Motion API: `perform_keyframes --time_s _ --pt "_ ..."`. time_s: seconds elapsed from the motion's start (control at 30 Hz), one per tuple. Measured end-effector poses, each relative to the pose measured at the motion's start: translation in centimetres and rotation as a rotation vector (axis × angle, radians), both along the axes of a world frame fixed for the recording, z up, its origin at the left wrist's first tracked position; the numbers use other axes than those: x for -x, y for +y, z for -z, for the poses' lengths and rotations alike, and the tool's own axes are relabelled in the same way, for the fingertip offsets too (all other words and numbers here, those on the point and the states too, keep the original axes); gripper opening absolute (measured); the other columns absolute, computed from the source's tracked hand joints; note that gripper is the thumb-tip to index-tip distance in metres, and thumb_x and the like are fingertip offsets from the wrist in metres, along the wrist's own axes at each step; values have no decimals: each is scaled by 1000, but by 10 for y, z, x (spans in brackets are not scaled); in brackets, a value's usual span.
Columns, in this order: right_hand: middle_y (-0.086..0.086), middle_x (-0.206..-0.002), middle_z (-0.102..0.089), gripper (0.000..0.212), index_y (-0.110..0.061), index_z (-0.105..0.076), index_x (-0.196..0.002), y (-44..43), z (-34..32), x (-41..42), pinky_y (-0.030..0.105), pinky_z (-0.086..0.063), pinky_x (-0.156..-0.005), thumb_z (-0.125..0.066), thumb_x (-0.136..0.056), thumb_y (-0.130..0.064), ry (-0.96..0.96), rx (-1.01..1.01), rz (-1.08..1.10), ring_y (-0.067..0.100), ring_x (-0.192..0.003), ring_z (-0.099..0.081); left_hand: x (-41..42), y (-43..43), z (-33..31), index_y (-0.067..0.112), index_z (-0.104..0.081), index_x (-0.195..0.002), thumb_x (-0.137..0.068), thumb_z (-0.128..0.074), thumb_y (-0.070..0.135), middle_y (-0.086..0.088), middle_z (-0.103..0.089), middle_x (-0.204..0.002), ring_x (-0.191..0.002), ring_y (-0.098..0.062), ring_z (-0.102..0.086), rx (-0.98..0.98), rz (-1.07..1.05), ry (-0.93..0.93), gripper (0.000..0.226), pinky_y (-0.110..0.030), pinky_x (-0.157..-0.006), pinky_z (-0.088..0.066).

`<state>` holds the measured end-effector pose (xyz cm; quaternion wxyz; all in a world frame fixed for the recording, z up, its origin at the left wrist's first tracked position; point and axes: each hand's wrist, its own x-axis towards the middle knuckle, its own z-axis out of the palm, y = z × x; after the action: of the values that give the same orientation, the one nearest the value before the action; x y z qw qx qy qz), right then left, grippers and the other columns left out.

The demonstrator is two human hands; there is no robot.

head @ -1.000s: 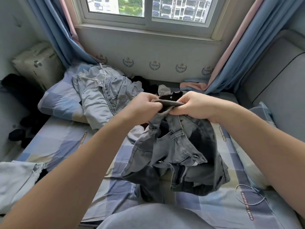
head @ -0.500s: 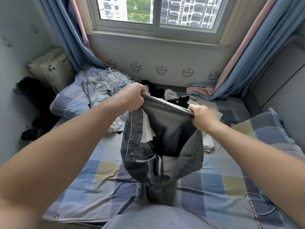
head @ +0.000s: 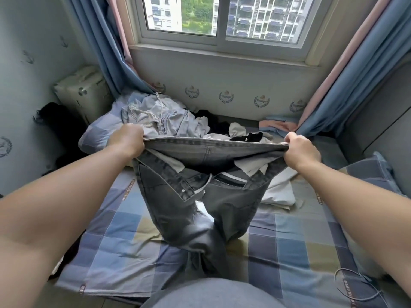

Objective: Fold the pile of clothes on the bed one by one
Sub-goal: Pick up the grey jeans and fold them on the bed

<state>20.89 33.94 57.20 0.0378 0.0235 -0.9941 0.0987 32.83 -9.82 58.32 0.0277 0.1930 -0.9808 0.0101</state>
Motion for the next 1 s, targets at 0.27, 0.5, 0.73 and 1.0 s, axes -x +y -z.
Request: perform_keyframes --time_s 0.27,0.5,0.73,1.0 --pt "11 -73 -59 50 -21 -69 -104 -9 10 -12 21 -45 -38 -28 -91 5 -373 703 181 22 -45 -52 -39 3 43 9 -56 -106 -93 -27 -2 -24 -68 -90 -61 -34 -72 -765 -405 -34 34 -36 -46 -57" --pt "8 -83 -64 15 -15 -61 -103 3 7 -14 30 -48 -63 -49 -97 -8 -446 1055 276 20 -71 -61 -37 11 44 11 -61 -116 -99 -36 3 -18 -63 -103 -77 -26 -64 -1370 -451 210 31 -34 -70 -54" --pt "1 -95 -65 32 -10 -53 -113 -1 -45 1 31 -51 -78 -65 -87 5 -202 894 -47 20 -91 -62 1 3 -25 9 -60 -110 -84 -53 -6 -12 -69 -113 -98 -22 -68 -1324 -110 382 31 -36 -80 -59" --pt "4 -92 -67 11 -18 -65 -100 -24 -208 47 33 -44 -66 -56 -98 -24 286 701 -115 26 -84 -60 45 -1 -209 17 -68 -106 -87 -69 49 -6 -70 -105 -95 -27 -64 -728 6 926 36 -43 -88 -54"
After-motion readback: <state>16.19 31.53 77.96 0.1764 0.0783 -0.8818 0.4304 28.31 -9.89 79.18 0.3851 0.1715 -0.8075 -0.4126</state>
